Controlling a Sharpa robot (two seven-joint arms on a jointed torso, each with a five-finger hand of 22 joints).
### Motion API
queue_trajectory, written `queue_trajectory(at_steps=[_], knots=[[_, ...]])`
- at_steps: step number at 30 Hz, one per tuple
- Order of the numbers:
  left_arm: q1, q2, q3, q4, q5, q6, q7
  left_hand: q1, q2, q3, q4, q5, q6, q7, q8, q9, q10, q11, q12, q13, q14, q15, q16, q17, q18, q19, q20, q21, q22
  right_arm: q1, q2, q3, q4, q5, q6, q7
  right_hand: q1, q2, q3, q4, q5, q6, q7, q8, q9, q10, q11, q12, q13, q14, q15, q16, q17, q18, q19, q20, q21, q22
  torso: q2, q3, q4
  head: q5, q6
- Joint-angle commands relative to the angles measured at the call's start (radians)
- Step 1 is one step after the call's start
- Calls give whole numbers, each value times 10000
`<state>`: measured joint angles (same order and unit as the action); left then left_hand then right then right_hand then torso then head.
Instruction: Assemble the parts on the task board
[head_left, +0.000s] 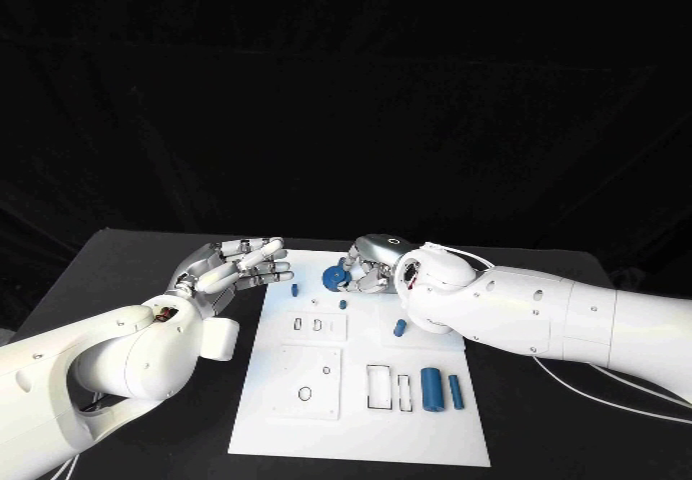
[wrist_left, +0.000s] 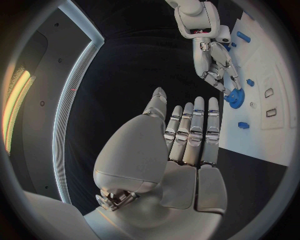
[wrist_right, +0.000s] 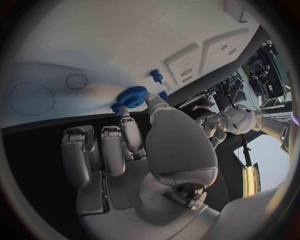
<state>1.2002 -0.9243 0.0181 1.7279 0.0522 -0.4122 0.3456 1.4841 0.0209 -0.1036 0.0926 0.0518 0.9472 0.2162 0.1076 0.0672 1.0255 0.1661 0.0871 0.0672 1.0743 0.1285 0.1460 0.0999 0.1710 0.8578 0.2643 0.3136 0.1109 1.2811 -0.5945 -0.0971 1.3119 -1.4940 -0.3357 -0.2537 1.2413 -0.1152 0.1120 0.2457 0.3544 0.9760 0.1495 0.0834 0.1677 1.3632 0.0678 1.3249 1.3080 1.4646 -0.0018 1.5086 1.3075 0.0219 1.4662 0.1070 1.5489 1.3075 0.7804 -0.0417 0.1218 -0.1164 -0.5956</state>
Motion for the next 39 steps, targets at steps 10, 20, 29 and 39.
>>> queue_trajectory(at_steps=[10,20,29,39], knots=[[13,-28,6,-43,-43,157,62,71,-1,7,-77,-1,13,44,-35,-9,10,62,-30,-11,89,10,-60,13,134,75,5,-7,-13,239,-2102,69,1890,909,-1358,619,586,-200,139,-325,21,97,-8,-41,-15,63,-26,39,146,708,-47,-81,1123,-76,666,-36,-180,2200,-39,39,-112,-6,69],[8,-4,4,-121,-48,291,95,73,-3,-1,-89,-1,14,43,-44,-8,11,64,-39,-11,83,14,-76,11,132,71,8,-13,-19,255,-4054,30,2151,2817,-1115,3065,1864,-321,498,-1218,-562,209,-73,-120,-58,-232,-111,-333,-192,640,-135,-246,883,35,362,-128,-524,1867,-87,151,-417,-167,112],[3,75,2,-223,-59,355,90,73,-3,-1,-89,-1,14,43,-44,-8,11,64,-39,-11,83,14,-76,11,132,71,8,-13,-19,-152,-4454,-45,1681,3219,-888,3717,1880,-364,479,-1264,-608,82,21,-188,-105,-331,-33,-460,-308,645,-80,-246,908,47,323,-96,-575,1825,-67,306,-536,-170,97],[-4,129,-1,-288,-66,379,83,82,-6,-3,-99,-1,19,38,-46,-7,17,61,-41,-9,81,15,-84,10,131,69,9,-15,-22,-512,-3923,-58,757,3251,-806,3436,1761,-408,350,-1235,-525,-196,104,-219,-181,-387,51,-517,-364,653,-3,-239,942,66,275,-28,-645,1769,-29,382,-508,-168,64]])
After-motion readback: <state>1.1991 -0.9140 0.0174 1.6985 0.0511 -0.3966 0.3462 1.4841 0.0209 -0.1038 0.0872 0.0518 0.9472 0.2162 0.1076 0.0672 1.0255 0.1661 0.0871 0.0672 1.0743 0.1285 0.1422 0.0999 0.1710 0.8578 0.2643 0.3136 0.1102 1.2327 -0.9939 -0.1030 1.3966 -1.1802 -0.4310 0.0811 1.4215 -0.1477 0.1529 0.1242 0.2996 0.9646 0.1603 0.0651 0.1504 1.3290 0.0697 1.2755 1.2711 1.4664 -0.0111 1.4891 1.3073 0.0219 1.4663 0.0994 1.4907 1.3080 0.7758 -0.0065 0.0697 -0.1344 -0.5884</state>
